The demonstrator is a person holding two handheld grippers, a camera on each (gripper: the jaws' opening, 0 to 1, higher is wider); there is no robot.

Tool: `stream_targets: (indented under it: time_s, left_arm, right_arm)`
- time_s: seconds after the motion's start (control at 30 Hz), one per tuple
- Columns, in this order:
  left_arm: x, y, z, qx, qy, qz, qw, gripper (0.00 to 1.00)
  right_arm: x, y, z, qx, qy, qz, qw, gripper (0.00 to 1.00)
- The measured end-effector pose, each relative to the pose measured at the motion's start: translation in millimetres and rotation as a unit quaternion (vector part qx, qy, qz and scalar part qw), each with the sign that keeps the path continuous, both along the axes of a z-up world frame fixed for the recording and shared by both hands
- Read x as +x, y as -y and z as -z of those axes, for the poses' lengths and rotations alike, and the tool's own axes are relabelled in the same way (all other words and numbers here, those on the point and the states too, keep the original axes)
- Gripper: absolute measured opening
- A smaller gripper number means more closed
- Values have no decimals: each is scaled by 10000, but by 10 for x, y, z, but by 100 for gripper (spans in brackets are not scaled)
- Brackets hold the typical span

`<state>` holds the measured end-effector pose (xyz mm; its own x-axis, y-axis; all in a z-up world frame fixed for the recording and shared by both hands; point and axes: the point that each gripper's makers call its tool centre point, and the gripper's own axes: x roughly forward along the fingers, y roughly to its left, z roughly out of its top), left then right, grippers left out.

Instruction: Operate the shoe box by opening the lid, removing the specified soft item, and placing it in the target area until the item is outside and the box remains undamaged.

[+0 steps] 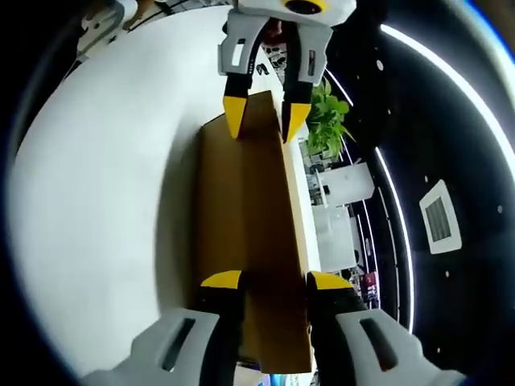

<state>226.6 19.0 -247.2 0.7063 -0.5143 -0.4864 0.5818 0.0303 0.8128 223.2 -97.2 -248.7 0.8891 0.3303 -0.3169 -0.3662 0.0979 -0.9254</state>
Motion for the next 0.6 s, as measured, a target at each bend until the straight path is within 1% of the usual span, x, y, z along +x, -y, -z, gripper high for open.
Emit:
stream_targets:
  time_s: [0.17, 0.37, 0.6]
  left_arm:
    - [1, 11, 28, -166, 50, -13, 9998, 31]
    - [2, 15, 35, -345, 114, -35, 9993, 31]
    - [-3, 26, 94, -334, 258, -81, 9991, 31]
  right_arm:
    - [16, 6, 46, -11, 120, 19, 9999, 30]
    - [15, 11, 56, 6, 237, 41, 9997, 30]
    - [22, 12, 118, -74, 335, 65, 9994, 30]
